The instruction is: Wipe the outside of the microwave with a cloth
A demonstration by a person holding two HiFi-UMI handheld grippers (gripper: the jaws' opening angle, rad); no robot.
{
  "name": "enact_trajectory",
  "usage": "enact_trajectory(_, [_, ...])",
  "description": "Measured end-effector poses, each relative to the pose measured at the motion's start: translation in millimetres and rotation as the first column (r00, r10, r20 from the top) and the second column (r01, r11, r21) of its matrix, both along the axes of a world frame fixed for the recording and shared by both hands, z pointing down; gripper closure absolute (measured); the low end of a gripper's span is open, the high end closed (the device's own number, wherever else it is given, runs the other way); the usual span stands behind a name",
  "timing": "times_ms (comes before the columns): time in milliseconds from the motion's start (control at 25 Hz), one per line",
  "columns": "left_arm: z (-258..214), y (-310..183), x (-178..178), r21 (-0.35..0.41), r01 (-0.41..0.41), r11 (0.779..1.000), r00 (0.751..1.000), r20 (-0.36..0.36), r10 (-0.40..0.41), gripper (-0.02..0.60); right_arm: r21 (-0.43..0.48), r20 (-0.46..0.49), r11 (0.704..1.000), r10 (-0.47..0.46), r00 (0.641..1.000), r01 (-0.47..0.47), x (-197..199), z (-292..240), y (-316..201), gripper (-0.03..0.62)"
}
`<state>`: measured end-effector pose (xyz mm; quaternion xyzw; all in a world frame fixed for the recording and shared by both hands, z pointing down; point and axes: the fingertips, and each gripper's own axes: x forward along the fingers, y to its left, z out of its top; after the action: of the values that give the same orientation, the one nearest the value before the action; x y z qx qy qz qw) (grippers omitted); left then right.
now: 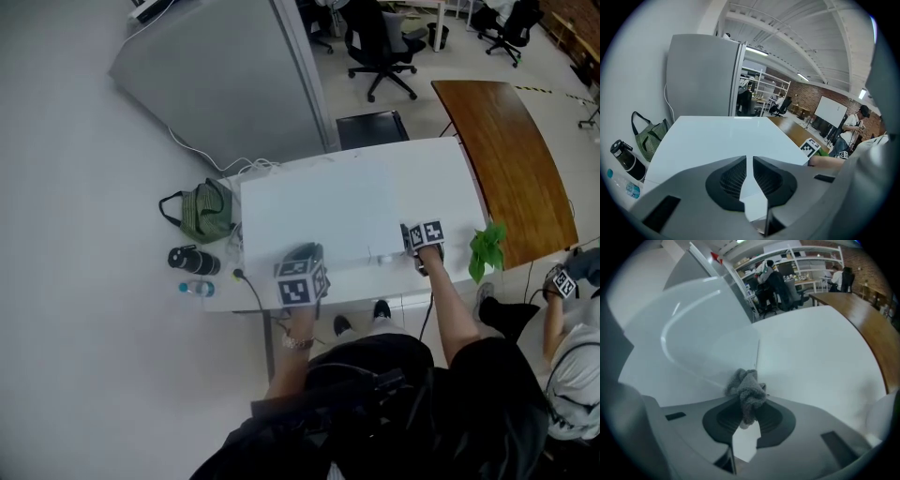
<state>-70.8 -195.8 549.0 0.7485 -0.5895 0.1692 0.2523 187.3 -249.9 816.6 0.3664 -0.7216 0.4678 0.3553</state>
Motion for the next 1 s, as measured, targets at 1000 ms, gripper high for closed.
enact_trajectory(1000, [-2, 17, 0, 0.034, -0.083, 0.996, 0.996, -0.011, 0.084, 0.534, 0.470, -0.031, 0.863, -0.193, 0.981, 0.185, -186, -229, 58, 0.534])
